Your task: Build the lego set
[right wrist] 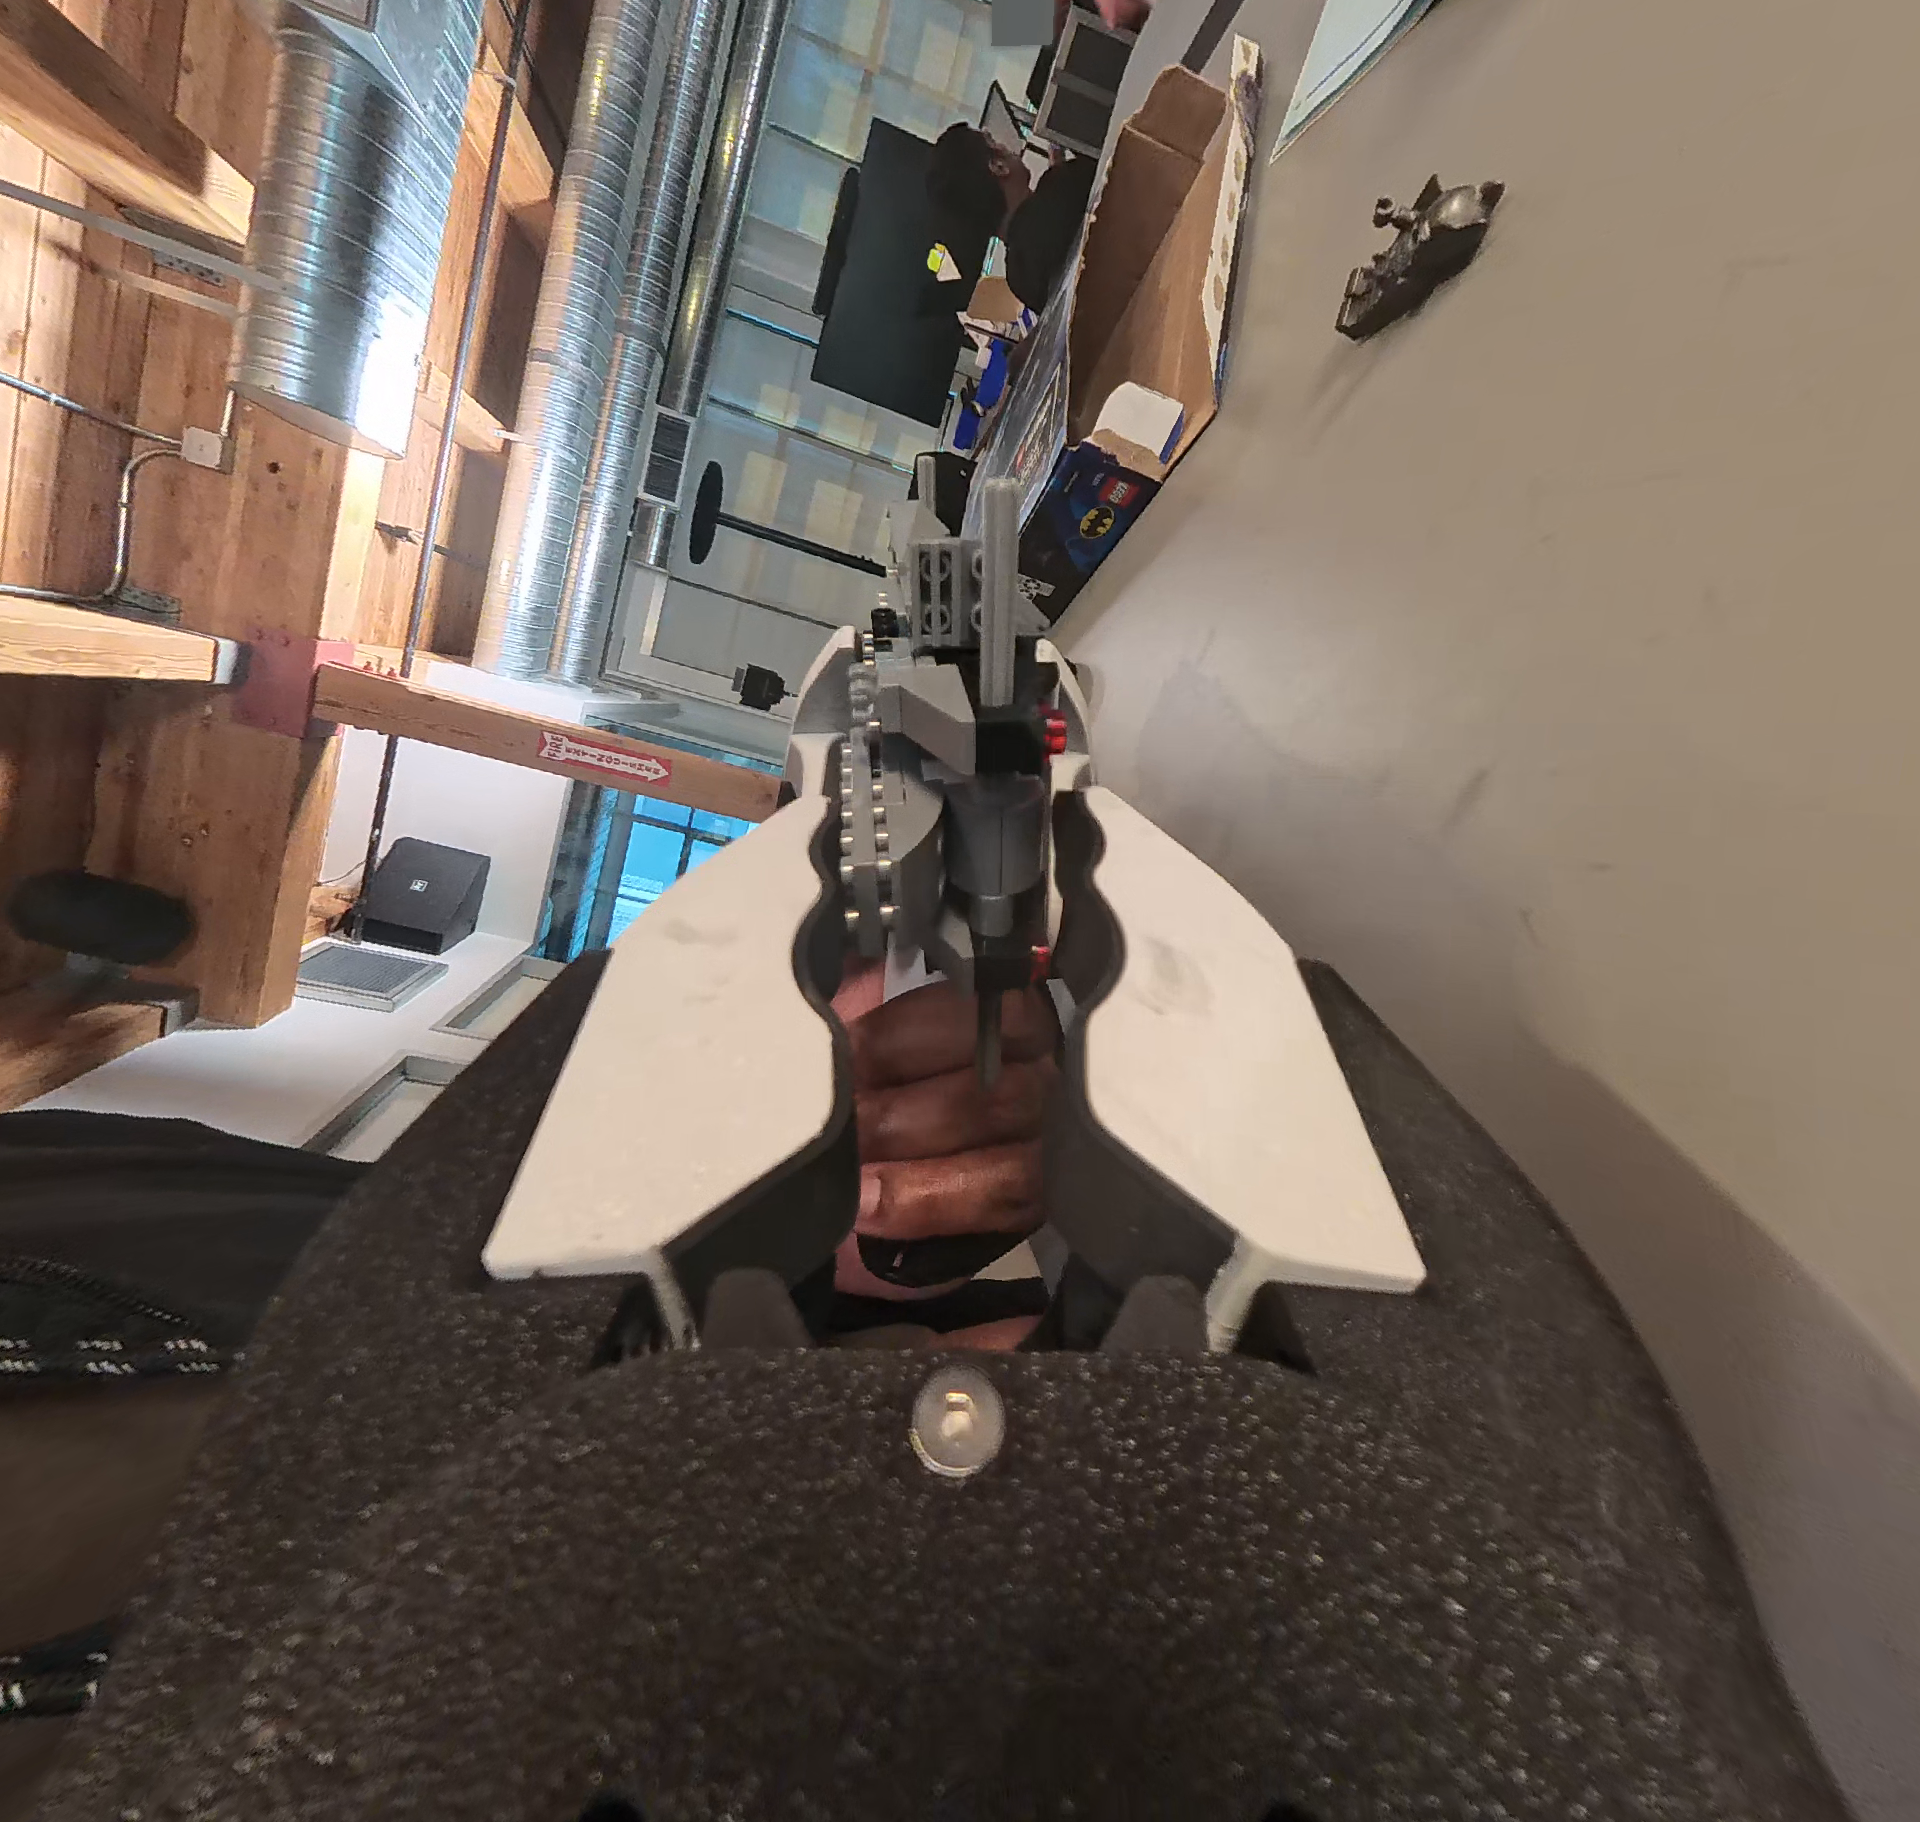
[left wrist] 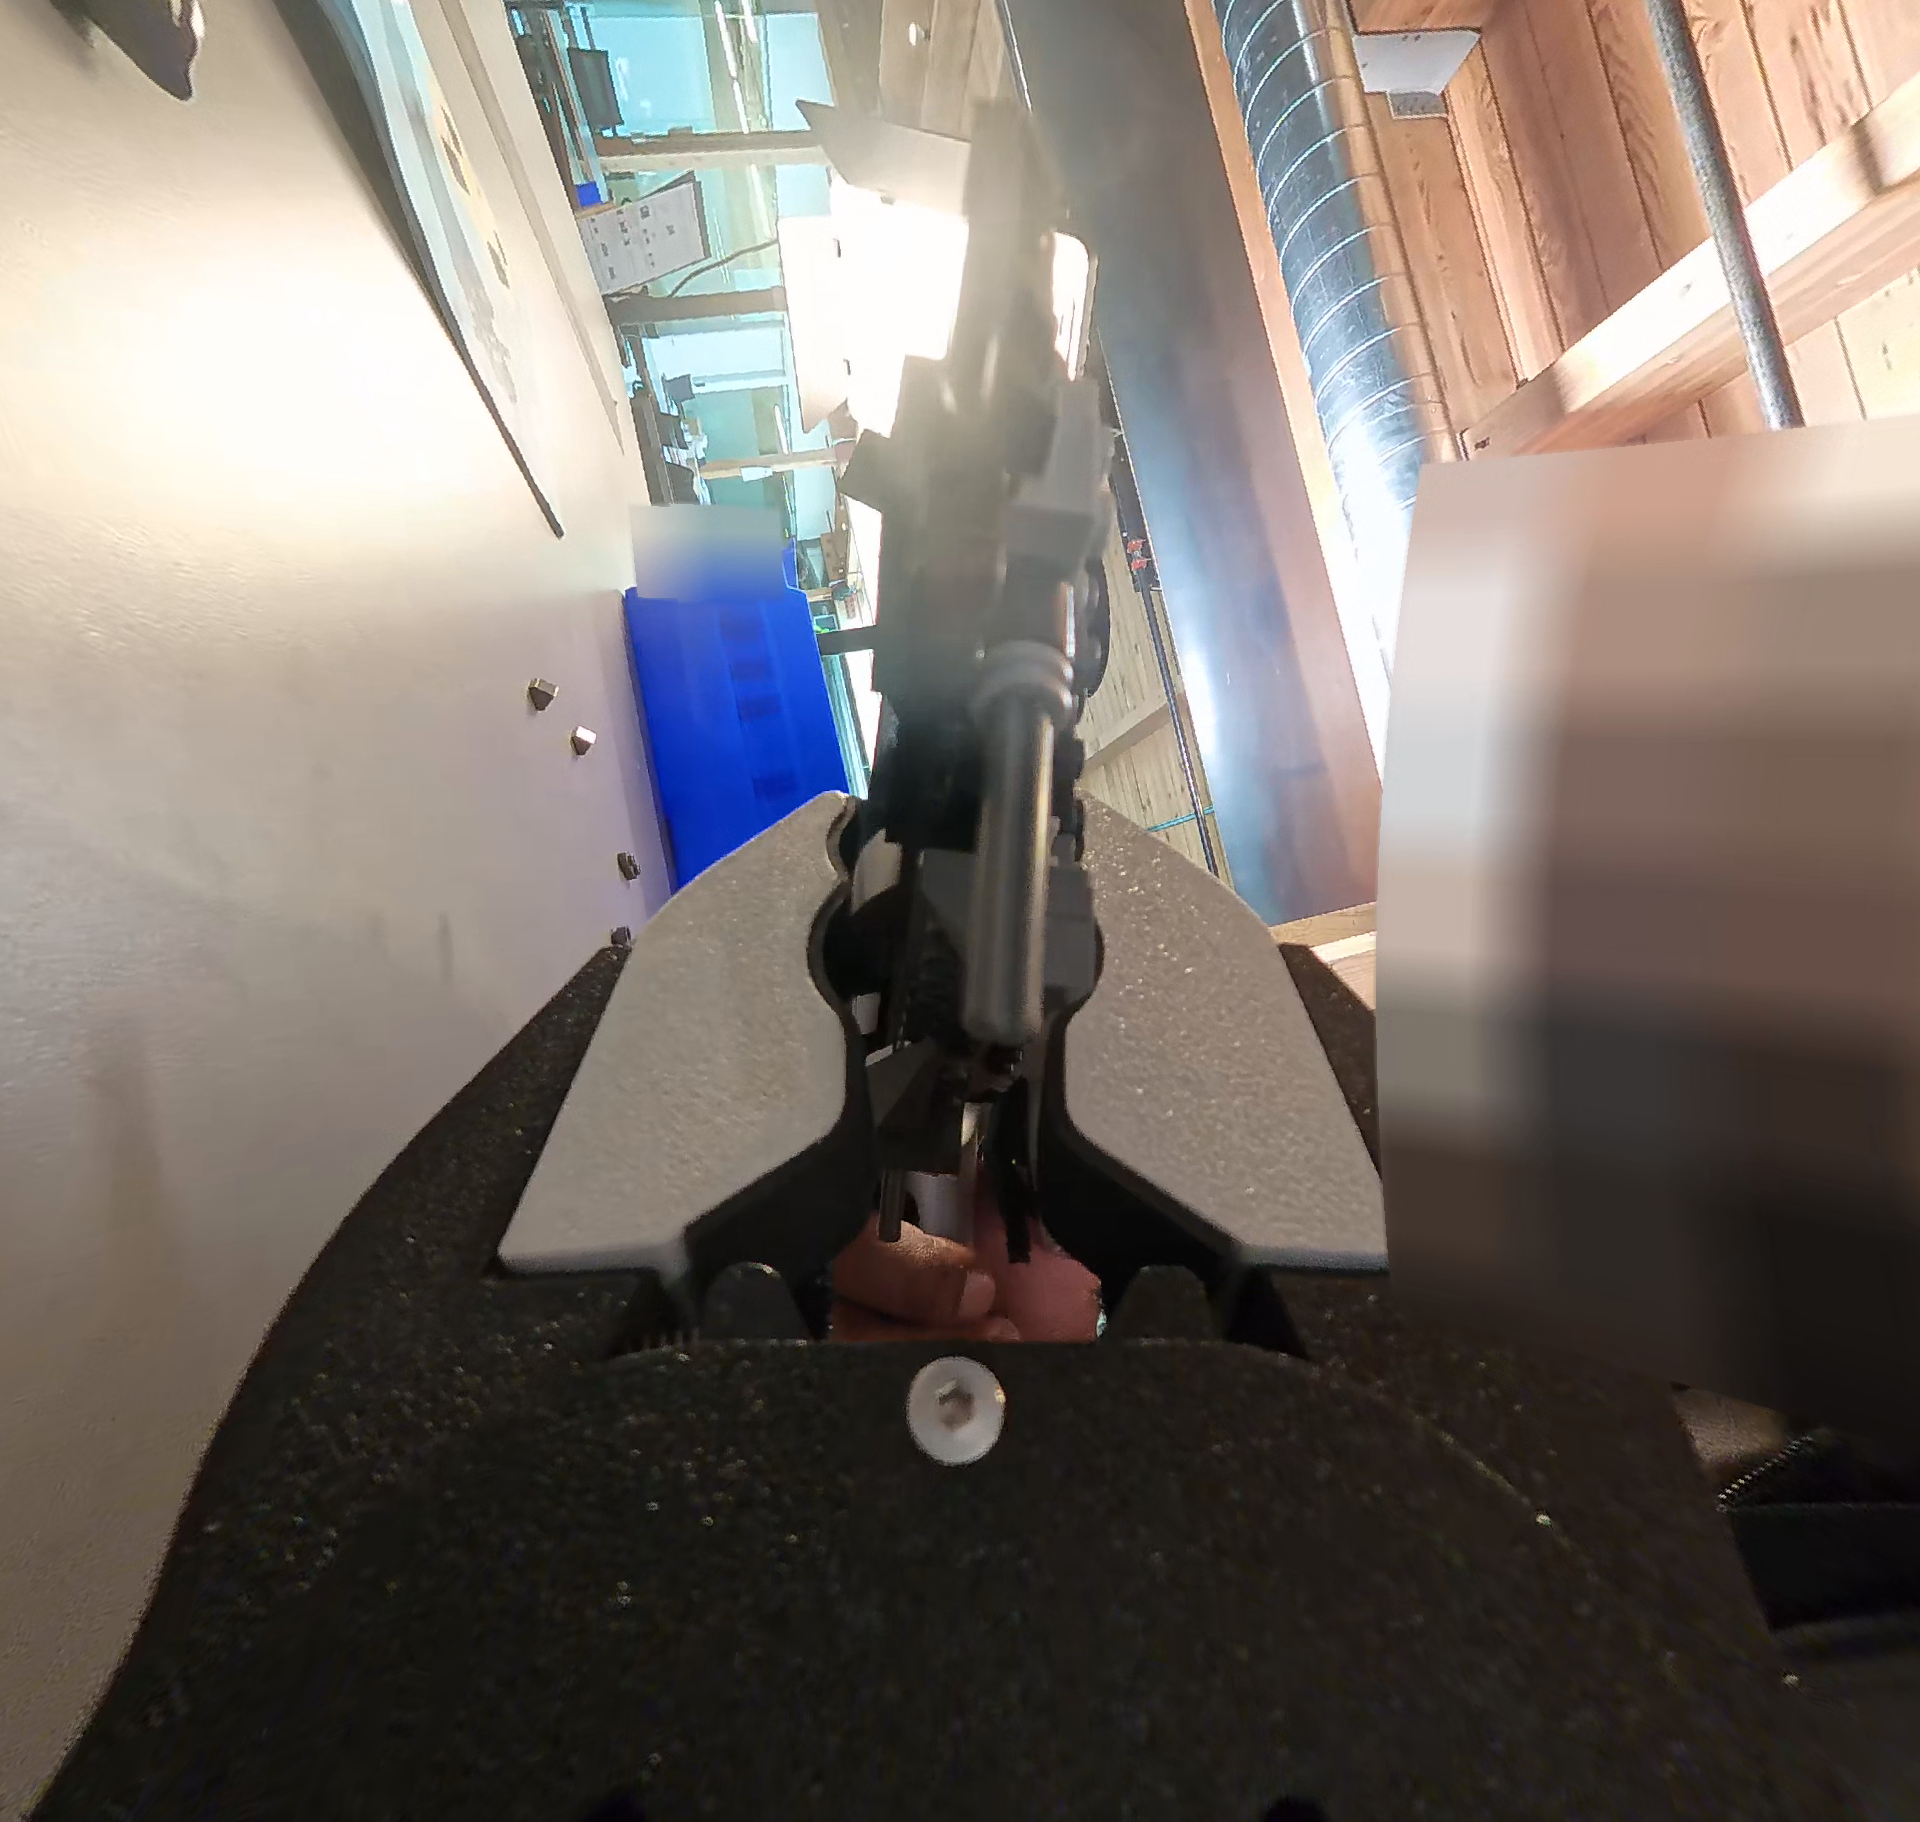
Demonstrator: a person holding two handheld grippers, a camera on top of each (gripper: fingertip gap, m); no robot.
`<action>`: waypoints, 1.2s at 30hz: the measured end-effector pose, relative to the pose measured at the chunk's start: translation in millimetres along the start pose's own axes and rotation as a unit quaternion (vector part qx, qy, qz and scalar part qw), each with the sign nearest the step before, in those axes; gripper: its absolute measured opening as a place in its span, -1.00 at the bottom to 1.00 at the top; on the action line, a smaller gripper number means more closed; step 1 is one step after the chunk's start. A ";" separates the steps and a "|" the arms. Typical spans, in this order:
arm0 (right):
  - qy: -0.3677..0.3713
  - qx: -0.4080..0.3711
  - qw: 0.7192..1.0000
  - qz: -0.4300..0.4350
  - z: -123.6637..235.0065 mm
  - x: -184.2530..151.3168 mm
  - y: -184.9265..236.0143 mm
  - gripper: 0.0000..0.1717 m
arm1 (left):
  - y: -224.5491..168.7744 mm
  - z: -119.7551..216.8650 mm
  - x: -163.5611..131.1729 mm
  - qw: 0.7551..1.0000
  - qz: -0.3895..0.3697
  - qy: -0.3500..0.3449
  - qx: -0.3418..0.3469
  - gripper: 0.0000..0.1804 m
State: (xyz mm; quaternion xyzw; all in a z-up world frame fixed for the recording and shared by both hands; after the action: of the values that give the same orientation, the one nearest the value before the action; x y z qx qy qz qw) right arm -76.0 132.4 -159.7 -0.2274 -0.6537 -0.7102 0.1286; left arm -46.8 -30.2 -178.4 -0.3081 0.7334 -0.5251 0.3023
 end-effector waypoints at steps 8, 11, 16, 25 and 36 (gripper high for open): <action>-0.011 0.006 1.000 0.004 1.2 -1.0 1.0 -0.58 | -1.3 -0.8 -0.6 1.000 -0.002 0.007 -0.002 -0.63; -0.014 0.006 1.000 0.005 1.8 -2.1 0.5 -0.59 | -1.2 -1.2 -0.3 1.000 -0.003 0.011 -0.002 -0.63; -0.012 0.012 1.000 0.002 3.3 -3.5 0.5 -0.59 | -2.8 -1.5 -1.3 1.000 -0.016 0.017 -0.002 -0.63; -0.018 0.020 0.999 -0.028 3.3 -5.2 -2.8 -0.58 | -2.4 -0.7 -2.1 0.999 -0.030 0.018 0.009 -0.63; -0.027 0.035 0.998 -0.039 1.9 -7.5 -3.5 -0.58 | -5.0 1.1 -2.9 0.997 -0.069 0.018 0.008 -0.63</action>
State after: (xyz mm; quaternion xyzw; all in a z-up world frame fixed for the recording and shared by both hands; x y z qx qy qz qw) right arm -70.9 133.9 -166.4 -0.2163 -0.6900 -0.6847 0.0908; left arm -43.5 -29.9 -173.6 -0.3462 0.7117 -0.5556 0.2549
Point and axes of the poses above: each gripper's, where its closed fingertips meet, z back along the fingers, x out of its top, y = z × x across the jaws, the point moved 9 cm from there along z, back along the fingers, and after that the axes turned 11 degrees about z, right-handed, at the moved point
